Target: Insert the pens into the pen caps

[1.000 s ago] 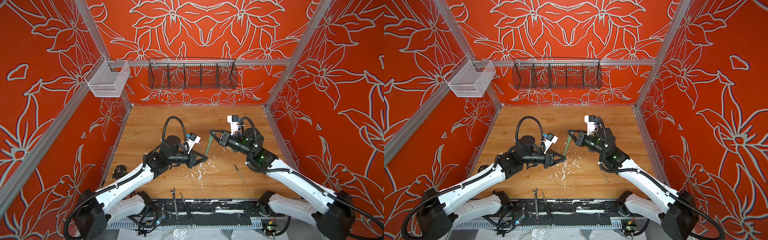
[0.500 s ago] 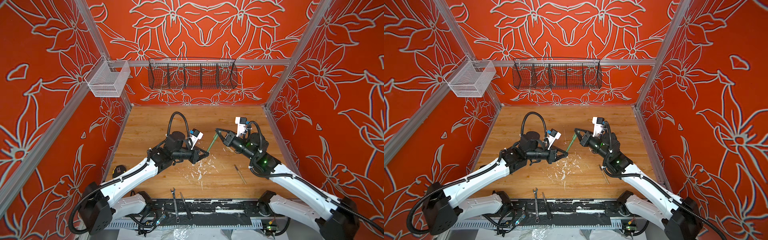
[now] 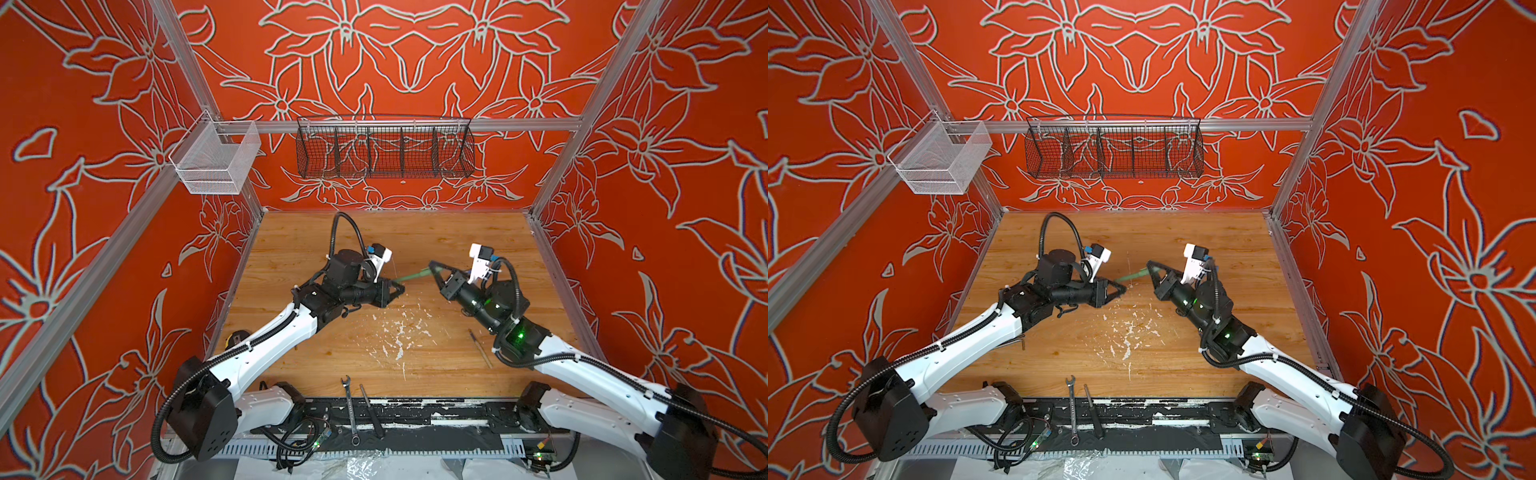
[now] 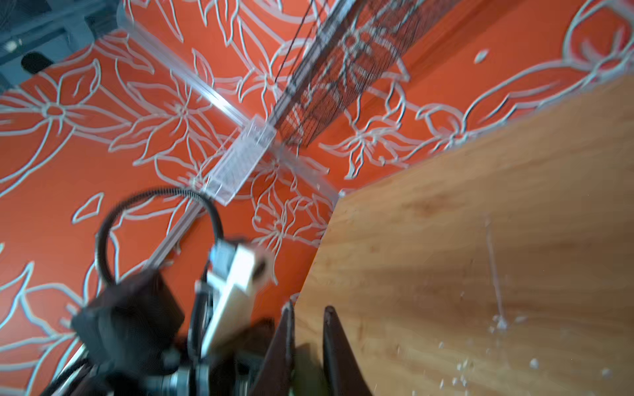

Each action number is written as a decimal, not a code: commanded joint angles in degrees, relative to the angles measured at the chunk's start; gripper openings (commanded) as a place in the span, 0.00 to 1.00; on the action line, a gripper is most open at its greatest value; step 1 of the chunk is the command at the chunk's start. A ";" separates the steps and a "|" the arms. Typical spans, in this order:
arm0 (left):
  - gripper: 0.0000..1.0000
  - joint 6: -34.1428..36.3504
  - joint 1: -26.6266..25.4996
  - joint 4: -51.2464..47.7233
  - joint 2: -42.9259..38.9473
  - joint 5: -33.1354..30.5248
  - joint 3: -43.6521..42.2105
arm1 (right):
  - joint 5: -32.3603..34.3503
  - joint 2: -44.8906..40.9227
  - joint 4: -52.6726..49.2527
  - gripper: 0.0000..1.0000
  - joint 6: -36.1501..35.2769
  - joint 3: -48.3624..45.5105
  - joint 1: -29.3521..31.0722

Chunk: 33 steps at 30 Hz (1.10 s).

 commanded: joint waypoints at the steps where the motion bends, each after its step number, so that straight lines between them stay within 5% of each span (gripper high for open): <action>1: 0.00 -1.22 0.41 17.72 -1.08 -3.20 4.11 | -9.23 2.41 -4.57 0.00 5.33 -2.84 3.80; 8: 0.00 -3.99 0.55 20.57 -0.62 3.06 2.77 | -0.15 -2.15 -9.51 0.00 3.68 -2.87 4.42; 11: 0.00 -1.29 0.45 11.78 -3.99 1.66 0.85 | 7.41 -7.44 -21.88 0.00 -3.77 1.33 2.54; 14: 0.00 3.65 0.54 0.06 -8.45 -5.13 -1.62 | 4.26 -9.06 -29.61 0.00 -7.25 5.06 -3.15; 15: 0.03 4.87 0.55 -2.89 -9.87 -7.77 -2.46 | 2.11 -9.08 -31.28 0.00 -7.93 5.95 -4.73; 16: 0.17 5.58 0.60 -5.66 -11.67 -10.66 -3.58 | -0.37 -8.89 -33.46 0.00 -9.00 7.14 -6.18; 19: 0.69 6.02 1.07 -8.58 -17.52 -15.31 -6.99 | -5.95 -6.69 -41.24 0.00 -13.72 12.11 -7.33; 22: 0.90 5.24 1.82 -9.44 -21.17 -16.33 -9.16 | -11.29 -4.76 -43.77 0.00 -16.24 14.71 -7.36; 25: 0.99 7.17 2.55 -12.58 -22.29 -15.34 -8.71 | -16.62 -2.17 -50.15 0.00 -19.82 19.63 -7.41; 28: 0.97 9.02 3.76 -14.65 -21.75 -14.70 -8.47 | -19.77 0.35 -55.56 0.00 -23.12 23.76 -7.41; 33: 0.97 12.83 6.81 -13.12 -19.15 -0.47 -8.37 | -30.84 6.84 -61.55 0.00 -28.16 30.39 -7.63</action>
